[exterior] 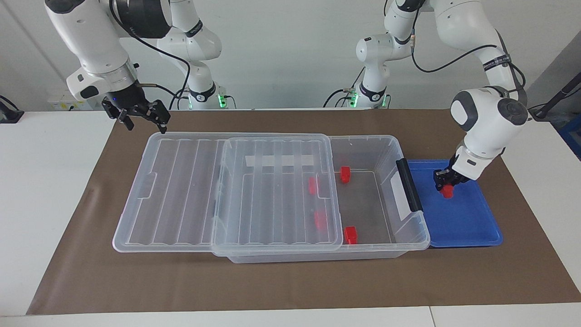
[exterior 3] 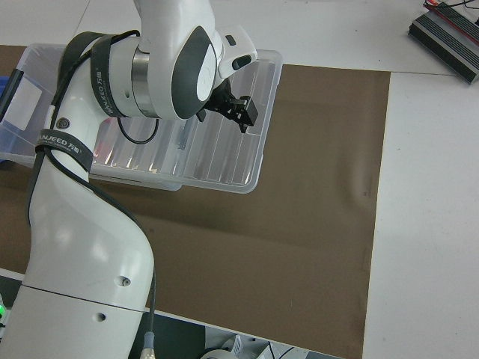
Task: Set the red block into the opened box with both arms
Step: 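Lift the red block over the box wall with the left gripper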
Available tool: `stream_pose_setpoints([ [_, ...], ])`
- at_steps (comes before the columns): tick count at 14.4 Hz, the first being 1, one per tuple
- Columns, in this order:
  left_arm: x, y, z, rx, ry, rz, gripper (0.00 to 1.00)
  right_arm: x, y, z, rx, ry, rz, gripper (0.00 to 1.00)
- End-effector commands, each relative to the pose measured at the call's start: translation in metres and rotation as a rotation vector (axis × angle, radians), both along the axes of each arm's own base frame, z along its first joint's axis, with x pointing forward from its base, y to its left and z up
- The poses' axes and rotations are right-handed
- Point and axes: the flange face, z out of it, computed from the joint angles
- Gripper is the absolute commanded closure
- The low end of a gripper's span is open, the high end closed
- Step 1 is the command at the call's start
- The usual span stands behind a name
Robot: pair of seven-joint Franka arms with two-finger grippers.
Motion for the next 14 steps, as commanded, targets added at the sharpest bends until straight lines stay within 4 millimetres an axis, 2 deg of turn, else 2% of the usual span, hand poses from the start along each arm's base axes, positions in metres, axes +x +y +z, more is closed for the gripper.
stream_pose_setpoints([
  [1,-0.004,-0.007,0.050,-0.006,0.041,0.016,0.98,-0.004,-0.010,0.015,-0.016,0.022,0.027,0.00],
  [2,-0.005,-0.014,0.063,-0.008,0.047,0.031,0.98,-0.004,-0.014,0.019,-0.010,0.030,0.054,0.00],
  [4,-0.003,-0.041,0.081,-0.023,0.052,0.077,0.98,-0.005,-0.015,0.019,0.002,0.039,0.055,0.00],
  [5,-0.003,-0.062,0.088,-0.041,0.050,0.101,0.98,-0.005,-0.014,0.018,0.002,0.043,0.056,0.00],
  [7,-0.004,-0.089,0.097,-0.067,0.047,0.194,0.98,-0.004,-0.015,0.019,-0.003,0.040,0.055,0.00],
  [10,-0.007,-0.146,0.099,-0.076,0.020,0.294,0.98,-0.002,-0.014,0.020,-0.021,0.027,0.056,0.00],
  [14,-0.016,-0.187,0.086,-0.087,-0.027,0.292,0.98,-0.001,-0.014,0.020,-0.020,0.017,0.056,0.00],
])
